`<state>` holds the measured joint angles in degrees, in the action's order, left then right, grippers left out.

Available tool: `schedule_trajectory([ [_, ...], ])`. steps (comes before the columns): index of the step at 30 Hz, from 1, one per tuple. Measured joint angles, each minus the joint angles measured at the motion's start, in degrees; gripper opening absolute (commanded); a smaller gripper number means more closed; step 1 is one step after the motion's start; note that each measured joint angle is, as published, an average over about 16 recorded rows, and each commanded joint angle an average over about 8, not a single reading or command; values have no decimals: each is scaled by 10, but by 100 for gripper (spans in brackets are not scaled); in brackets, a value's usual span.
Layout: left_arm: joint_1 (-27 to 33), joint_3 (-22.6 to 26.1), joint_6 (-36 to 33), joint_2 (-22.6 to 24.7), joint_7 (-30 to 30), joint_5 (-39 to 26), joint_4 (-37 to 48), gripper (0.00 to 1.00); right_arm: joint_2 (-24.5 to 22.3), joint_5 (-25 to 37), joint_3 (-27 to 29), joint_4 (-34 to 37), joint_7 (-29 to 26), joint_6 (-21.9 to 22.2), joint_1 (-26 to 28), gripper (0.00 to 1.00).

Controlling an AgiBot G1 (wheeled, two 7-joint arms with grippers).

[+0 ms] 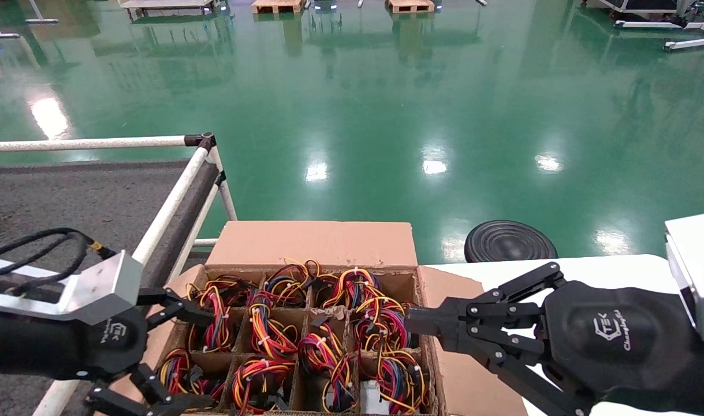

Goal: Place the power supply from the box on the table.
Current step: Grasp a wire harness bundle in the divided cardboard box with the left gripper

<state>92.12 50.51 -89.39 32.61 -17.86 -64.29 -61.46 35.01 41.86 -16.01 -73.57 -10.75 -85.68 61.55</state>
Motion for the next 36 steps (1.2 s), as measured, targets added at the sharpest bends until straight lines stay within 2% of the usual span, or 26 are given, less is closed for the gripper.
schedule_trajectory([
  [16, -20, 21, 2, 34, 16, 17, 72, 100, 0, 0, 0, 0, 0, 0, 0, 0],
  [36, -34, 42, -4, 61, 25, 31, 121, 100, 0, 0, 0, 0, 0, 0, 0, 0],
])
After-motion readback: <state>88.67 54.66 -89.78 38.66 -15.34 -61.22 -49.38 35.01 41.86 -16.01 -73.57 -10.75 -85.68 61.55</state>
